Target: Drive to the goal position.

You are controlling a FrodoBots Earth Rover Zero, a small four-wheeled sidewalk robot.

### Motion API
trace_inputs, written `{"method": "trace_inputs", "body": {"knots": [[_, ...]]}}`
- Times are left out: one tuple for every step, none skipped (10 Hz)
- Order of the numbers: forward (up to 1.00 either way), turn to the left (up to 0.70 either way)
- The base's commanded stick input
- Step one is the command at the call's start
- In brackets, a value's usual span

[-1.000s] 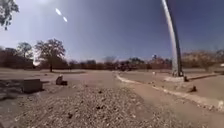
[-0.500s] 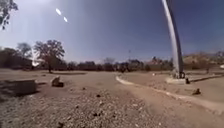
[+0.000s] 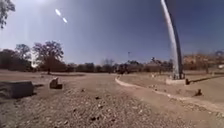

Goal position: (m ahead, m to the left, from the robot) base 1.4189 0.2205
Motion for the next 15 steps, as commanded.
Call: {"method": "trace_inputs", "body": {"knots": [[0.5,-0.25],[0.5,-0.42],[0.5,-0.45],[0.5,-0.35],[0.5,-0.25],[0.5,-0.15],[0.5,-0.05],[0.5,-0.02],[0.5,0.0],[0.5,0.0],[0.5,0.0],[0.5,0.0],[0.5,0.0],[0.5,0.0],[0.5,0.0]]}}
